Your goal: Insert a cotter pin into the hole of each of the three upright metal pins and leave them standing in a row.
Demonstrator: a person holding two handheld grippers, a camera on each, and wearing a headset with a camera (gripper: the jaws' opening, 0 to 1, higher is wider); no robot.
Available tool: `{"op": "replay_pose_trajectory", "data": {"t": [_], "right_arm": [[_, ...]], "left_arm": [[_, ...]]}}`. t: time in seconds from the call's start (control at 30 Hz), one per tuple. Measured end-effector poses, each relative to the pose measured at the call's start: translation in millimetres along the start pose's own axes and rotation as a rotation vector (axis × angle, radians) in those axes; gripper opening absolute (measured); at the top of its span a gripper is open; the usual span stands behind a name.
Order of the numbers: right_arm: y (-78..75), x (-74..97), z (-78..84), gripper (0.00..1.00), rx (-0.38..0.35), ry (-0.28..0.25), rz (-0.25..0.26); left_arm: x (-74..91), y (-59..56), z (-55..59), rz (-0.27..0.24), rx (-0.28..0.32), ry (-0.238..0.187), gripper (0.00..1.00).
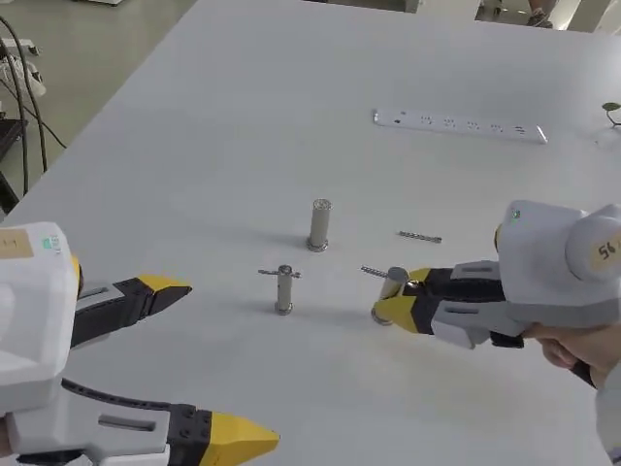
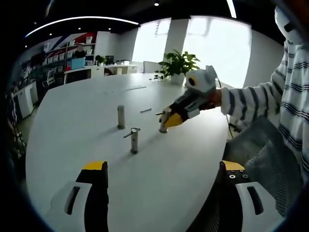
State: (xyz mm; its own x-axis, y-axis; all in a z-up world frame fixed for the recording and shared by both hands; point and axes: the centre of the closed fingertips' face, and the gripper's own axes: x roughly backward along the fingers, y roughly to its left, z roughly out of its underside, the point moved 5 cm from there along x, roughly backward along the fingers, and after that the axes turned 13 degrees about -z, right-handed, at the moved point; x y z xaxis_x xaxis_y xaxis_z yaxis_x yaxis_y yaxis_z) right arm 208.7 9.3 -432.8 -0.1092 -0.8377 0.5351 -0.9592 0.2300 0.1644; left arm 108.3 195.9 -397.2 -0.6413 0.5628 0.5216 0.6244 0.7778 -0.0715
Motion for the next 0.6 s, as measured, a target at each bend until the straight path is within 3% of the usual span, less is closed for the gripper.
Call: {"op": "replay_pose_trajectory", "data": {"t": [0.37,0.6], "right_arm": [[-3.4,-6.3,-4.7,0.07,0.084,0.015,-0.067],[-1.0,-8.1,-3.5,0.07,0.107,0.026,-0.079]], "left_arm": [[1.2,4.3,1.9,-0.013,0.008,0.007,0.94],[-0.5,2.0,3.8,-0.010,0.007,0.017,0.94]]}}
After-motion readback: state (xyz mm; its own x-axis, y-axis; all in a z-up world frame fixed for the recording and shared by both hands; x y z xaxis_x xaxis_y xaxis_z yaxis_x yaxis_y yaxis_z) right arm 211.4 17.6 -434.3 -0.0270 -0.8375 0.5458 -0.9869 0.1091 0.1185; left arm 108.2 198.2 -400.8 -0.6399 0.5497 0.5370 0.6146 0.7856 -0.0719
